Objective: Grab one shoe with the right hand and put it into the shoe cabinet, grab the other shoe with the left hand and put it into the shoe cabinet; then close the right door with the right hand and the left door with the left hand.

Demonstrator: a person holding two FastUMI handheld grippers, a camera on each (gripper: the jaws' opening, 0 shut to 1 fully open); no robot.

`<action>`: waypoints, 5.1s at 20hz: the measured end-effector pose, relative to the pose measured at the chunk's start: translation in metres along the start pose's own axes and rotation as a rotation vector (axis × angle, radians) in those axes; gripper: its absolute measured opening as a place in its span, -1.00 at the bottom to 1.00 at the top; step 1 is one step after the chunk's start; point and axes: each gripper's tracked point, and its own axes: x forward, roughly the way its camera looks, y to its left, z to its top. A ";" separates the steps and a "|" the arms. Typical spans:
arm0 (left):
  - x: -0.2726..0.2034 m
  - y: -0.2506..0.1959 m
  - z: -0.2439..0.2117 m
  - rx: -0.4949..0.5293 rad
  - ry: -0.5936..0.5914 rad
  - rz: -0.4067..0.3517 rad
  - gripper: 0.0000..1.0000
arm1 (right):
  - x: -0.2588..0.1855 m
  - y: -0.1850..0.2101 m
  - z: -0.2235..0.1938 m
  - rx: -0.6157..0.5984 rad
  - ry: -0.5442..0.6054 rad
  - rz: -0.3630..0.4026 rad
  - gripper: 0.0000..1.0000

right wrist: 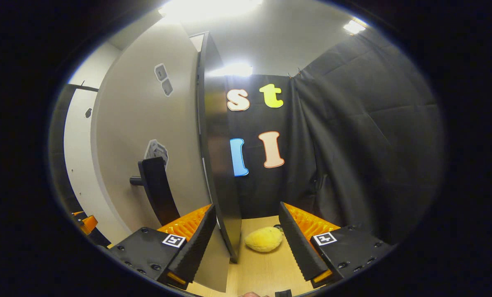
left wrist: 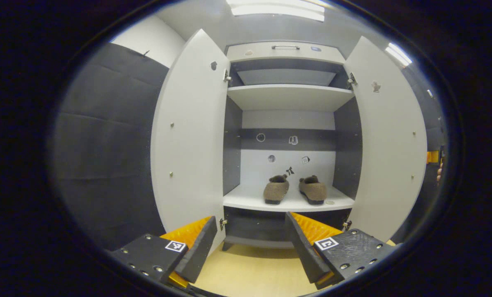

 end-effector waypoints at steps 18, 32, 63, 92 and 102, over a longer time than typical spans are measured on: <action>-0.015 0.043 -0.007 -0.040 0.017 0.071 1.00 | 0.013 0.108 -0.004 -0.022 -0.003 0.130 0.80; -0.016 0.146 0.005 -0.087 -0.013 0.077 0.96 | 0.028 0.187 -0.021 -0.027 -0.014 0.141 0.94; 0.135 0.240 0.122 -0.038 -0.113 -0.284 0.96 | -0.036 0.172 -0.086 -0.007 0.024 -0.005 0.94; 0.130 0.035 0.084 -0.092 -0.028 -0.505 0.86 | -0.085 0.105 -0.125 0.027 0.103 -0.139 0.95; 0.069 0.116 0.050 0.052 -0.022 -0.243 0.76 | -0.053 0.143 -0.103 0.000 0.064 -0.019 0.95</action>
